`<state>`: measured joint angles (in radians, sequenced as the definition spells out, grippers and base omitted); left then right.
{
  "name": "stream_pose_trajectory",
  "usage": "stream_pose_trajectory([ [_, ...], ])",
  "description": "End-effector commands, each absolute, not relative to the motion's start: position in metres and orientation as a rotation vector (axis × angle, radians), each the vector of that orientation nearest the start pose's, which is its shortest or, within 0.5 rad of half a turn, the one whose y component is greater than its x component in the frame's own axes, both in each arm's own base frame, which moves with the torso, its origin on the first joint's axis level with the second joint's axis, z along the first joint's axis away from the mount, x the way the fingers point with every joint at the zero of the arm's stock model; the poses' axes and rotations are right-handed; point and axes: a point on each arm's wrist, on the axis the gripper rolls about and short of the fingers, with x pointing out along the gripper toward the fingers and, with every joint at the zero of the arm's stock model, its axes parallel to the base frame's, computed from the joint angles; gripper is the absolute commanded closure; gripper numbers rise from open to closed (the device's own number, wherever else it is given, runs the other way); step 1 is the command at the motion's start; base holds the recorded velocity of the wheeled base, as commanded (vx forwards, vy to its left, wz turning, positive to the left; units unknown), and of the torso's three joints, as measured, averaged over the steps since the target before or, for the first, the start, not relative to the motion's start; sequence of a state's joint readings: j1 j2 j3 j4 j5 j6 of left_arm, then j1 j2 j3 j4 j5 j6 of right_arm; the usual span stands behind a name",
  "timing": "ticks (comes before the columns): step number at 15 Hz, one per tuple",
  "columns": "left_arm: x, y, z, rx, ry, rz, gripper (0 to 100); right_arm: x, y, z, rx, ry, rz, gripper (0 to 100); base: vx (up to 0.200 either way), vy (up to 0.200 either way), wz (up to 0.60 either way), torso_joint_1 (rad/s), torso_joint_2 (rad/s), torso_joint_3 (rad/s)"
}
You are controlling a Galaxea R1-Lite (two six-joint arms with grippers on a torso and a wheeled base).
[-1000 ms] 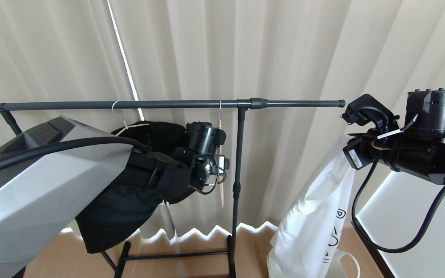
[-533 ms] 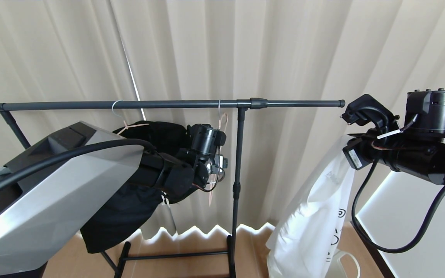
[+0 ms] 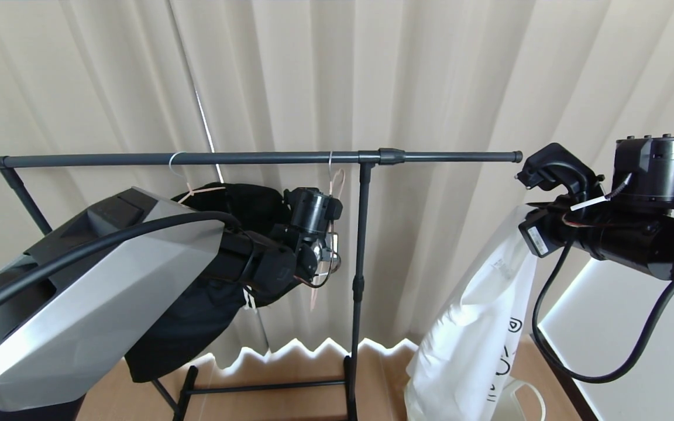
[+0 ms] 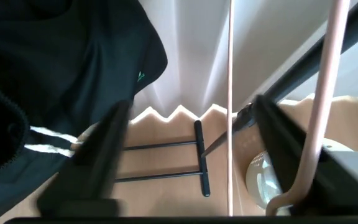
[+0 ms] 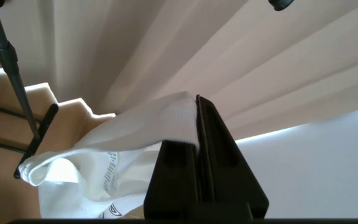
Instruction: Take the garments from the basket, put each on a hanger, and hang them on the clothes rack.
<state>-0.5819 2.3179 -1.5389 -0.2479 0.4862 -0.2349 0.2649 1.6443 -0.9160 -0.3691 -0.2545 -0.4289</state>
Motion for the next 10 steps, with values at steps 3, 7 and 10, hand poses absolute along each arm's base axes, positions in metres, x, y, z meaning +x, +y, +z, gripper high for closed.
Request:
stream_pose_trajectory([
  [3, 0.392, -0.247, 0.107, 0.037, 0.452, -0.024, 100, 0.29, 0.073, 0.203, -0.52, 0.343, 0.086, 100, 0.0, 0.0, 0.0, 0.0, 0.0, 0.0],
  [7, 0.39, -0.246, 0.112, 0.03, 0.439, -0.003, 100, 0.289, 0.073, 0.203, -0.524, 0.342, 0.087, 100, 0.0, 0.0, 0.0, 0.0, 0.0, 0.0],
  [10, 0.38, -0.244, 0.12, 0.031, 0.438, -0.01, 100, 0.289, 0.073, 0.204, -0.523, 0.339, 0.086, 100, 0.0, 0.0, 0.0, 0.0, 0.0, 0.0],
])
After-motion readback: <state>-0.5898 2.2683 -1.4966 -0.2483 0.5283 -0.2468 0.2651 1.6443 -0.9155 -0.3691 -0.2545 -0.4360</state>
